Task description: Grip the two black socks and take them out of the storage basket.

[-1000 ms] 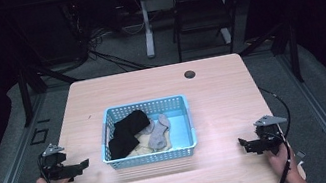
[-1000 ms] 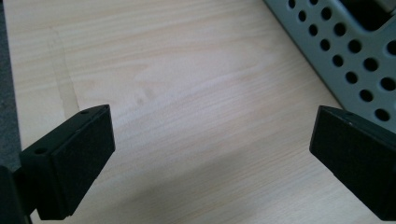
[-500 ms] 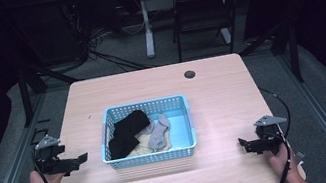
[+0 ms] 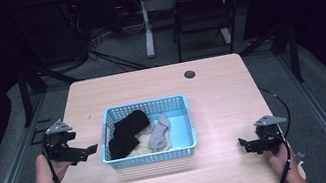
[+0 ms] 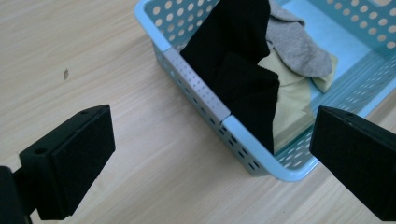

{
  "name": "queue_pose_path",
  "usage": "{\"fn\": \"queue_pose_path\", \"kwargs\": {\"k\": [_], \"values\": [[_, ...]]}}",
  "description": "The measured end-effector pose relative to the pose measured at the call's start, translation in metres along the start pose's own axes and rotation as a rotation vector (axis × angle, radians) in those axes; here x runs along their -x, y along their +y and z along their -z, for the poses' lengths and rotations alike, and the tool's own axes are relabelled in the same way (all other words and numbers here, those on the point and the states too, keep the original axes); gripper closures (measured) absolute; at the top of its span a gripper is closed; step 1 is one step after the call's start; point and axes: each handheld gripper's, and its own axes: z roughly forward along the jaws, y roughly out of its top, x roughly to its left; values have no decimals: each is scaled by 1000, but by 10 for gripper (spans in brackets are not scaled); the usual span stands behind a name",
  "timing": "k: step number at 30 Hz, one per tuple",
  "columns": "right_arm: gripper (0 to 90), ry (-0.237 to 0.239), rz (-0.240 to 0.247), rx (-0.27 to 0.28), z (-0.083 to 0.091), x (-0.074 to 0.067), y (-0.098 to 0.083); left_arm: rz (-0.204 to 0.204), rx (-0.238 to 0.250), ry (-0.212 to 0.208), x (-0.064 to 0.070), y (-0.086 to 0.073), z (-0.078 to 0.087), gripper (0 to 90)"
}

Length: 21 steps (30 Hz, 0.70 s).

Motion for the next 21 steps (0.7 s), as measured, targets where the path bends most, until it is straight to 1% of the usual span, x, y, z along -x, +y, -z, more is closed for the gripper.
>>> {"fn": "queue_pose_path", "kwargs": {"k": [1, 4, 5, 6, 7, 8, 9, 10, 12, 13, 14, 16, 18, 19, 20, 21], "values": [[61, 0, 0, 0, 0, 0, 0, -14, -7, -14, 2, 6, -1, 0], [60, 0, 0, 0, 0, 0, 0, -29, -15, -16, 5, 12, -4, 1], [60, 0, 0, 0, 0, 0, 0, -41, -25, -31, 8, 17, -6, 1], [60, 0, 0, 0, 0, 0, 0, -41, -25, -31, 8, 17, -6, 1], [60, 0, 0, 0, 0, 0, 0, -61, -36, -41, 11, 22, -9, 1], [60, -1, -1, 0, 0, 0, 0, -65, -38, -47, 12, 25, -11, 1], [60, -1, -1, 0, 0, 0, 0, -65, -38, -47, 12, 25, -11, 1], [61, 0, 0, 0, 0, 0, 0, -74, -42, -45, 14, 27, -13, 1], [61, 0, 0, 0, 0, 0, 0, -97, -59, -56, 18, 35, -18, 1], [61, 0, 0, 0, 0, 0, 0, -97, -59, -56, 18, 35, -18, 1], [61, 0, 0, 0, 0, 0, 0, -112, -75, -67, 21, 39, -24, 2], [61, 0, 0, -1, 0, 0, 0, -122, -93, -73, 23, 42, -30, 3], [61, 0, 0, 0, 0, 0, 0, -134, -109, -90, 26, 45, -36, 6], [61, 0, 0, 0, 0, 0, 0, -146, -126, -91, 28, 47, -41, 13], [61, 0, 0, 0, 0, 0, 0, -146, -126, -91, 28, 47, -41, 22], [61, 0, 0, 0, 0, 0, 0, -153, -136, -99, 29, 48, -43, 22]]}}
